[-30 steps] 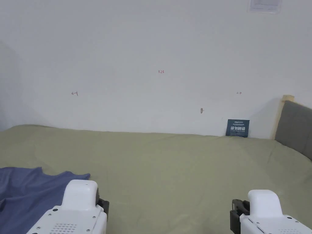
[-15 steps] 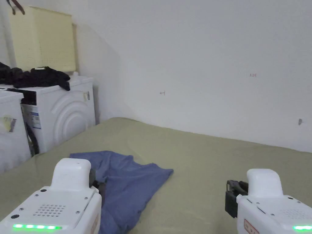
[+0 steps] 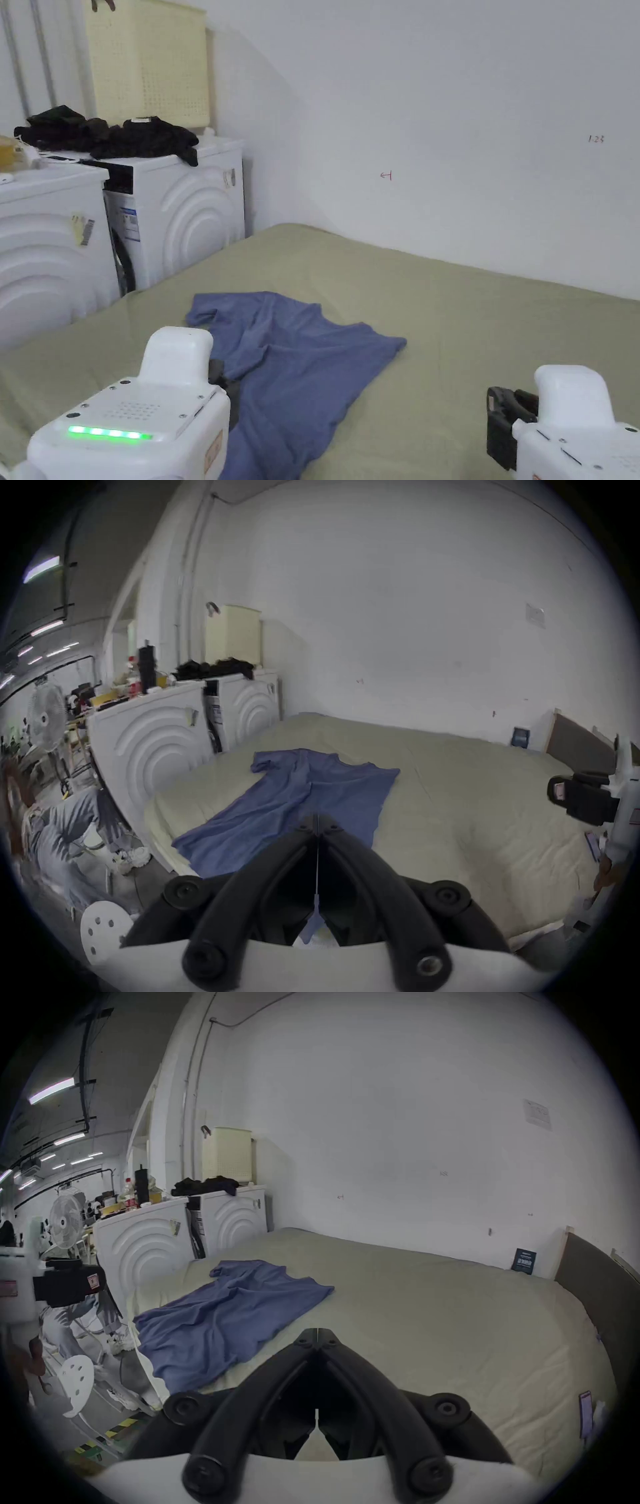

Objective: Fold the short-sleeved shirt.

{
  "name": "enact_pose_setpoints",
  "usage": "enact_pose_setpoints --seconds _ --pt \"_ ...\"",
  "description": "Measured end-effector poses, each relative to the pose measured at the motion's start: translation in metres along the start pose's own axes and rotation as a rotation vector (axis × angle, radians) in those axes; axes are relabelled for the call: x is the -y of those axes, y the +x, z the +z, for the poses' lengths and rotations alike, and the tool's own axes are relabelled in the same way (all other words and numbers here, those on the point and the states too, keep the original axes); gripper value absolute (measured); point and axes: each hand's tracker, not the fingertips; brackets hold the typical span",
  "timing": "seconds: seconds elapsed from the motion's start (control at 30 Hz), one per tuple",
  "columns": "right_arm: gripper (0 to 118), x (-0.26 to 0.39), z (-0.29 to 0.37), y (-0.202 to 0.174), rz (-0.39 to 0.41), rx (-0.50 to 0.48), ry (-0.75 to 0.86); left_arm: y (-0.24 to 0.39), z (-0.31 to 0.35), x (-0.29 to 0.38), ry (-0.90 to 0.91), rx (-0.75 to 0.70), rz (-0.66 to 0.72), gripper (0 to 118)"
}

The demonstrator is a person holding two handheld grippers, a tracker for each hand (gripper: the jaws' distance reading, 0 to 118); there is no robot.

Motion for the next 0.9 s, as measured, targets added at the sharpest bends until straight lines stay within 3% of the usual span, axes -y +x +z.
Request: enact_pose_setpoints --seconds 0.23,0.27,0.37,0.4,0.63,0.83,0.87,0.9 --pt "1 0.013 -0.029 0.055 -0.041 0.102 -0.081 0.016 -0.160 -0.041 -0.232 0.274 -0.182 0" --pt "1 0.015 -0.035 0.062 -0.047 0.112 -0.096 0.018 -0.183 -0.048 -0.273 0.306 -0.189 6" --pt "1 0.023 -0.056 0.084 -0.061 0.134 -0.130 0.019 -0.265 -0.067 -0.408 0.354 -0.193 94" --pt "1 0.026 -0.061 0.091 -0.072 0.131 -0.140 0.019 -0.289 -0.071 -0.446 0.352 -0.180 110" --pt "1 0.053 -0.088 0.133 -0.131 0.155 -0.239 0.030 -0.430 -0.065 -0.629 0.286 -0.191 110" --pt "1 0.067 -0.099 0.149 -0.174 0.161 -0.276 0.055 -0.469 -0.028 -0.711 0.341 -0.106 108" --pt "1 0.069 -0.100 0.150 -0.187 0.152 -0.279 0.059 -0.472 -0.021 -0.717 0.340 -0.121 97" --pt "1 0.070 -0.101 0.150 -0.190 0.149 -0.280 0.063 -0.473 -0.015 -0.721 0.328 -0.137 60"
